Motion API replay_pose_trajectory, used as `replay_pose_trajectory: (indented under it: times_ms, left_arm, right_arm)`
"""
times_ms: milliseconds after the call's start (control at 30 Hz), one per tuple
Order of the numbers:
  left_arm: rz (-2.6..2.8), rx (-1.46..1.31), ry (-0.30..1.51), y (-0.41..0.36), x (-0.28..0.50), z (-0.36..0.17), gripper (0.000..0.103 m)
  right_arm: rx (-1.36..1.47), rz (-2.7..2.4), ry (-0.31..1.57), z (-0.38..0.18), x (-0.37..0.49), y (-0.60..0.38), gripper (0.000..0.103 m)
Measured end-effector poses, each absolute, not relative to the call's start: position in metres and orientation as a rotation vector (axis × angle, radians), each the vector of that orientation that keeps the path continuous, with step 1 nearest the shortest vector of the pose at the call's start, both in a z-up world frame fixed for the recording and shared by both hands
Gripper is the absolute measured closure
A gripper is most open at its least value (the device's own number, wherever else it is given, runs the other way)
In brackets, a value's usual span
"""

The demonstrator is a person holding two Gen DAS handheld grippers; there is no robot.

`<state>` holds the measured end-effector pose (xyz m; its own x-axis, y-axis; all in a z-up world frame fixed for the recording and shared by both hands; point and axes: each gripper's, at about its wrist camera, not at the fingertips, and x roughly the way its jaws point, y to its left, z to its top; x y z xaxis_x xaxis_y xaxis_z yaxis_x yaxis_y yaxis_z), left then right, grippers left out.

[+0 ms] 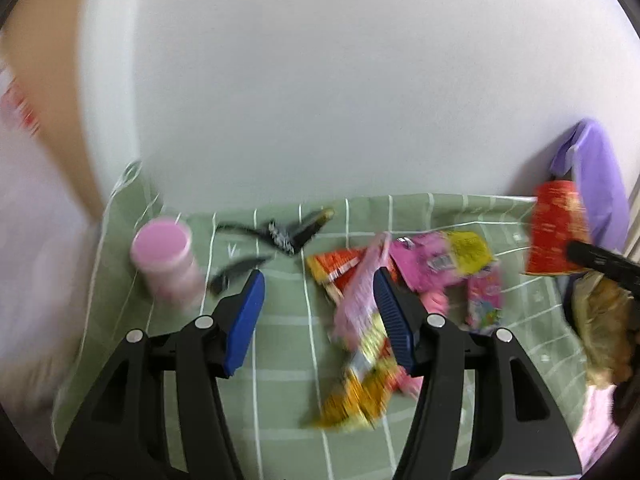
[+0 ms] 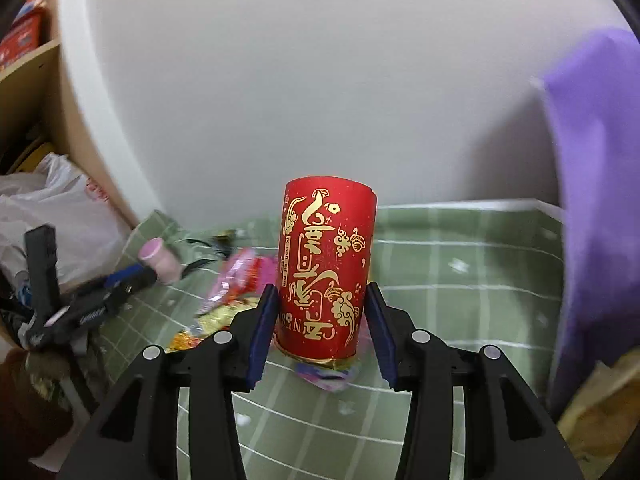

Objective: Collect trash

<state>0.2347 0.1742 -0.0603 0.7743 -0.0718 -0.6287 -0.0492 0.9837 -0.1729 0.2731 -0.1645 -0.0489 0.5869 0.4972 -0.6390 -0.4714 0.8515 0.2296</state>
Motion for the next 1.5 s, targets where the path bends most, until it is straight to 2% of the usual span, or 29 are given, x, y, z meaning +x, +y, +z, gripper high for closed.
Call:
replay_pose_trajectory:
  times_ms: [200, 267, 367, 400, 433, 467, 500, 533, 733, 900, 967, 1033, 1167, 1400, 1467, 1500]
  left_arm:
    - [-0.036, -0.143, 0.742, 0.175, 0.297, -0.073, 0.049]
    - [-0.028, -0.138, 0.762, 0.174, 0.314, -0.077, 0.054]
    - [-0.004, -0.108, 0.820, 0.172, 0.338, -0.088, 0.067]
    - [-0.002, -0.107, 0.833, 0.172, 0.342, -0.090, 0.076]
    - [0.002, -0.104, 0.854, 0.172, 0.347, -0.093, 0.089]
    - [0.000, -0.109, 0.863, 0.173, 0.350, -0.093, 0.095]
    - [-0.007, -0.121, 0.862, 0.174, 0.350, -0.092, 0.101]
    - [-0.022, -0.150, 0.851, 0.176, 0.348, -0.088, 0.102]
    - [-0.078, -0.247, 0.765, 0.179, 0.322, -0.055, 0.103]
    - [-0.098, -0.184, 0.723, 0.168, 0.303, -0.037, 0.102]
    - [-0.079, -0.138, 0.715, 0.167, 0.301, -0.042, 0.095]
    - [-0.055, -0.107, 0.711, 0.165, 0.304, -0.052, 0.075]
    - [-0.044, -0.060, 0.735, 0.162, 0.320, -0.068, 0.069]
    - [-0.017, -0.041, 0.819, 0.164, 0.357, -0.093, 0.069]
    - [-0.026, -0.064, 0.853, 0.168, 0.363, -0.095, 0.091]
    - [-0.030, -0.073, 0.851, 0.169, 0.363, -0.093, 0.093]
  right_arm:
    - [0.056, 0.478, 0.771, -0.057, 0.268, -0.194, 0.060]
    - [0.055, 0.458, 0.781, -0.060, 0.265, -0.199, 0.060]
    - [0.063, 0.440, 0.794, -0.064, 0.262, -0.207, 0.059]
    - [0.065, 0.437, 0.798, -0.066, 0.261, -0.209, 0.059]
    - [0.066, 0.434, 0.801, -0.066, 0.260, -0.211, 0.059]
    - [0.066, 0.429, 0.801, -0.067, 0.259, -0.213, 0.059]
    - [0.066, 0.426, 0.801, -0.067, 0.257, -0.215, 0.059]
    - [0.068, 0.424, 0.799, -0.066, 0.256, -0.217, 0.059]
    - [0.082, 0.418, 0.783, -0.062, 0.246, -0.227, 0.059]
    - [0.096, 0.426, 0.774, -0.060, 0.239, -0.230, 0.059]
    - [0.100, 0.432, 0.769, -0.058, 0.235, -0.232, 0.059]
    - [0.092, 0.437, 0.763, -0.054, 0.230, -0.234, 0.058]
    - [0.071, 0.430, 0.762, -0.048, 0.224, -0.240, 0.058]
    - [0.069, 0.393, 0.787, -0.049, 0.221, -0.244, 0.058]
    - [0.064, 0.397, 0.795, -0.051, 0.219, -0.241, 0.058]
    - [0.061, 0.402, 0.797, -0.052, 0.219, -0.239, 0.058]
